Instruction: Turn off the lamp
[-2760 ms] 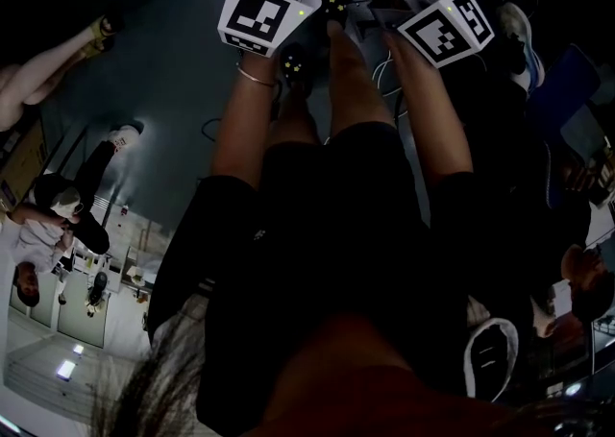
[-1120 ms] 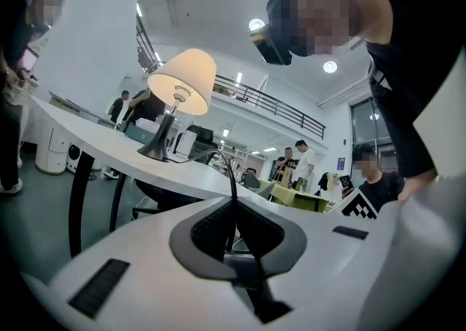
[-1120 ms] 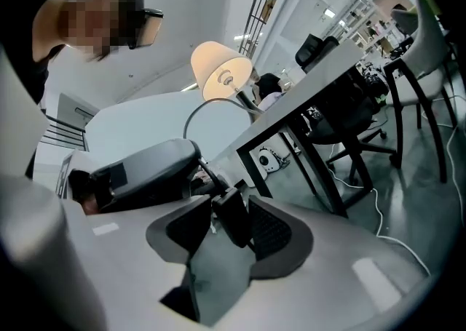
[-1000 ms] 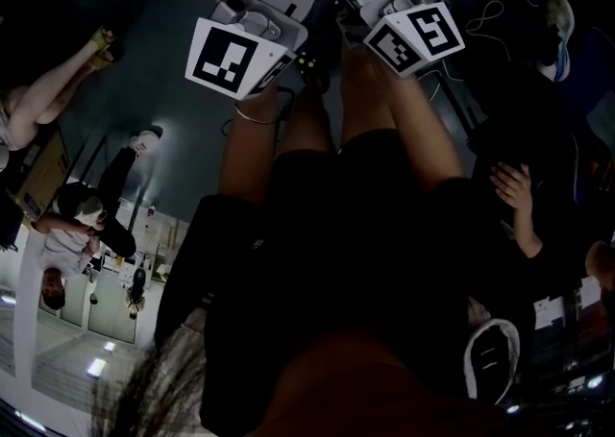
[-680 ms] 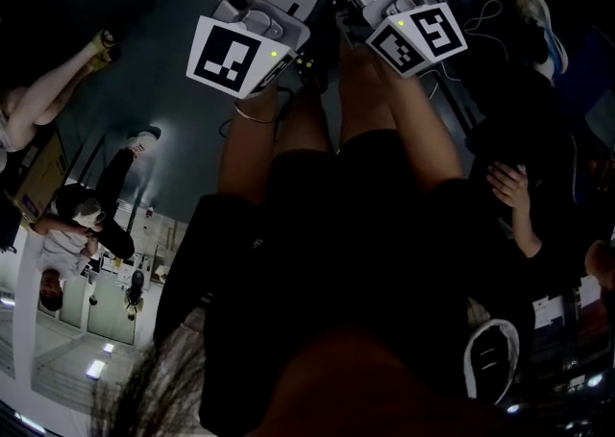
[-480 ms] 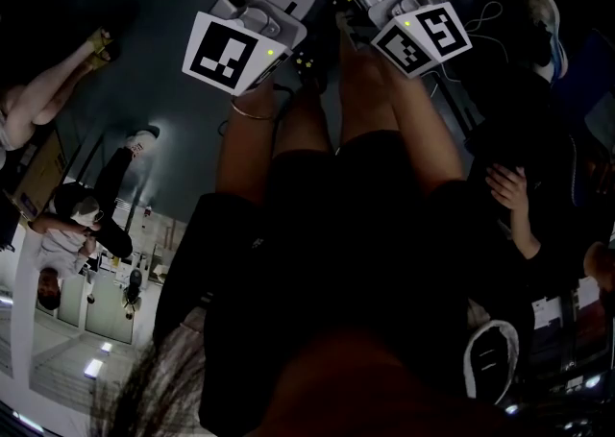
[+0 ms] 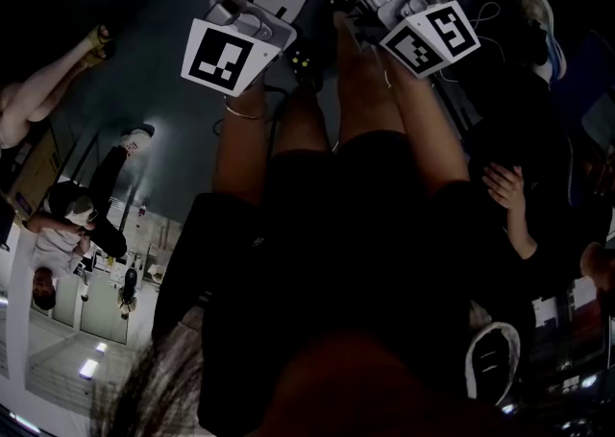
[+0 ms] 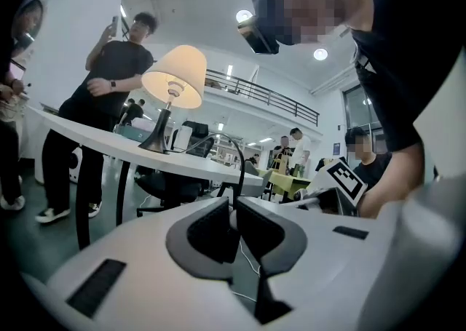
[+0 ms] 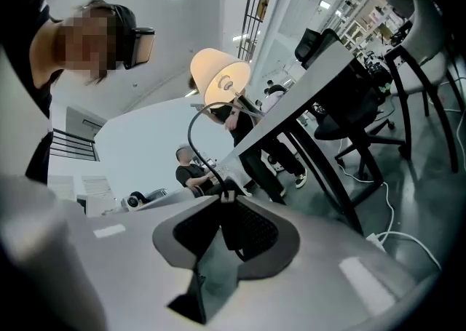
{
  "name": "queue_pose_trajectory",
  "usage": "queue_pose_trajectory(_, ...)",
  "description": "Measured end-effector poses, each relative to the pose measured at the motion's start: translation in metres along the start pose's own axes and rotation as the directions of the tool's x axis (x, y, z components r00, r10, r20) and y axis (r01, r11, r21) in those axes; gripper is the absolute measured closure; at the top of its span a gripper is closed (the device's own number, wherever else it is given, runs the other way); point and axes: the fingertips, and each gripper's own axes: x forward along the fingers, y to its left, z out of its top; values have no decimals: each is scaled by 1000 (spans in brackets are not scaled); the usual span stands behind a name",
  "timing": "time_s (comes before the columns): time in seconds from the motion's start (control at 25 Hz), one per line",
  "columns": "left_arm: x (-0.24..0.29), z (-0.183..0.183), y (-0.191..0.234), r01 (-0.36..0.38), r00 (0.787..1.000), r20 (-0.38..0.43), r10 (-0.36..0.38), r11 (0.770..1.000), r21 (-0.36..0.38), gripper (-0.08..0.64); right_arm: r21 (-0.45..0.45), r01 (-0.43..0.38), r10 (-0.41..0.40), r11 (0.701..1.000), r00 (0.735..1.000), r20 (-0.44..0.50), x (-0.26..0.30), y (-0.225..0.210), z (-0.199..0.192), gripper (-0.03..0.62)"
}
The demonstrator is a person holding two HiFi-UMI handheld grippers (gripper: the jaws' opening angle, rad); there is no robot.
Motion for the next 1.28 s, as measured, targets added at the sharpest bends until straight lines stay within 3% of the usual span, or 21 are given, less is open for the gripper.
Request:
queue_pose_trajectory(0.44,-5,-32,7,-19,998,-62,20,1000,12,537,33,0,-1,999,1000,10,-9,-4,5,526)
queue_pose_trajectory(0.88,0,-75,-3,38,985,-168,-27,997,61,497,102,-36,30,994,998,59,-23,0,15,526)
queue_pose_trajectory(1.28,1,-80,-4,48,983,-178,-38,997,53,497,156,-76,65,985,995,74,-24,5,14,526)
